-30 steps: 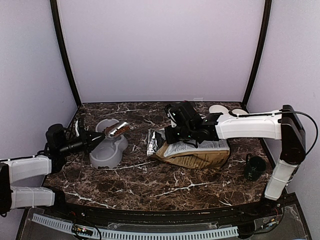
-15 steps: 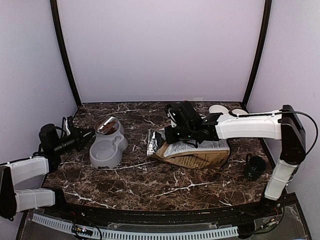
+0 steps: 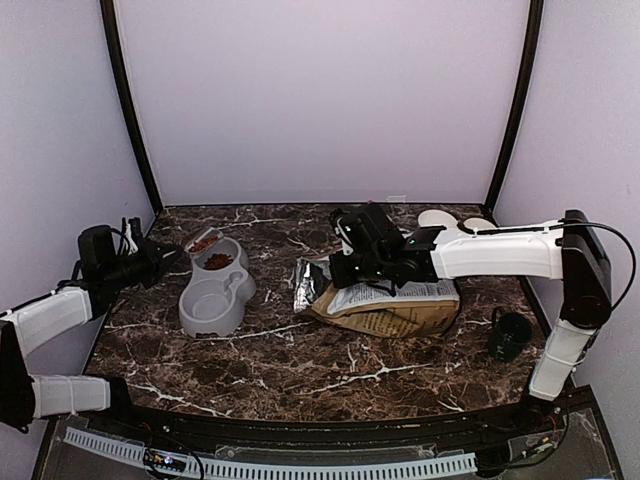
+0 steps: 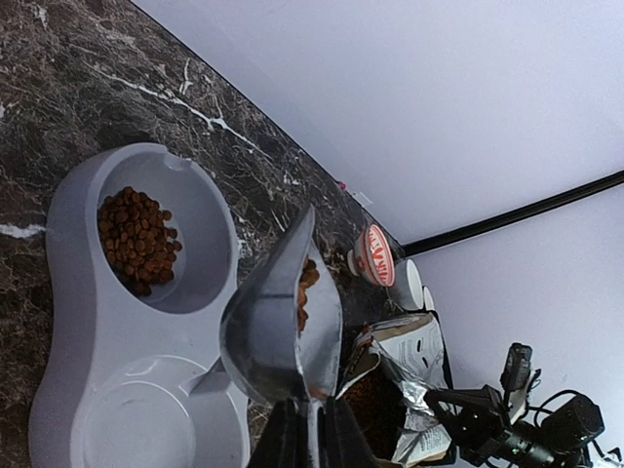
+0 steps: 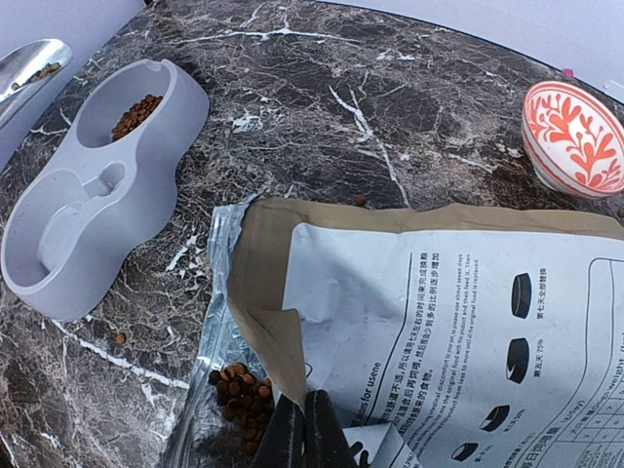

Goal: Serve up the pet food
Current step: Place the pet food in the pet food bowl.

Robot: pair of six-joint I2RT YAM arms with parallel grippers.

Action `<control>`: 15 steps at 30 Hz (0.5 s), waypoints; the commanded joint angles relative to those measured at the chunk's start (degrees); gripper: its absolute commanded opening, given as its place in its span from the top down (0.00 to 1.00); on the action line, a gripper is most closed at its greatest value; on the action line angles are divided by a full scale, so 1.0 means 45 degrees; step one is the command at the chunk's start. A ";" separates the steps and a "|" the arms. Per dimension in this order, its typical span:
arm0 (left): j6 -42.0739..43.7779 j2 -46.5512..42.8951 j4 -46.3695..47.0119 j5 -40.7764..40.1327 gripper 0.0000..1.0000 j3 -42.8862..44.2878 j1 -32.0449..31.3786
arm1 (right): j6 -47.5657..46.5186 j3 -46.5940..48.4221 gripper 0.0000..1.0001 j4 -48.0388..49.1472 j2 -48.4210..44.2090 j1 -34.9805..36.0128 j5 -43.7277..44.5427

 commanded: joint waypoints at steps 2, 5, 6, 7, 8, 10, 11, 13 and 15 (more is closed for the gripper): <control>0.1540 0.0193 -0.2211 -0.1114 1.00 0.1322 0.0098 | -0.0047 -0.0131 1.00 0.0601 -0.0254 -0.0349 0.0836; 0.1912 0.0392 -0.2938 -0.1463 1.00 0.1838 0.0095 | -0.0064 -0.0217 1.00 0.0665 -0.0285 -0.0349 0.0853; 0.2054 0.0463 -0.3141 -0.1551 1.00 0.2014 0.0093 | -0.0066 -0.0256 1.00 0.0702 -0.0313 -0.0349 0.0855; 0.2164 0.0564 -0.3349 -0.1620 1.00 0.2188 0.0093 | -0.0076 -0.0285 1.00 0.0714 -0.0332 -0.0351 0.0860; 0.2286 0.0670 -0.3507 -0.1671 1.00 0.2348 0.0088 | -0.0085 -0.0306 1.00 0.0742 -0.0336 -0.0354 0.0861; 0.2486 0.0903 -0.3869 -0.1764 1.00 0.2708 0.0104 | -0.0086 -0.0329 1.00 0.0761 -0.0339 -0.0349 0.0871; 0.2587 0.0995 -0.4036 -0.1816 1.00 0.2865 0.0087 | -0.0103 -0.0355 1.00 0.0770 -0.0349 -0.0366 0.0862; 0.2753 0.1093 -0.4253 -0.1913 1.00 0.3081 0.0099 | -0.0115 -0.0413 1.00 0.0816 -0.0376 -0.0368 0.0874; 0.2900 0.1103 -0.4404 -0.2029 1.00 0.3229 0.0097 | -0.0135 -0.0479 1.00 0.0888 -0.0400 -0.0368 0.0862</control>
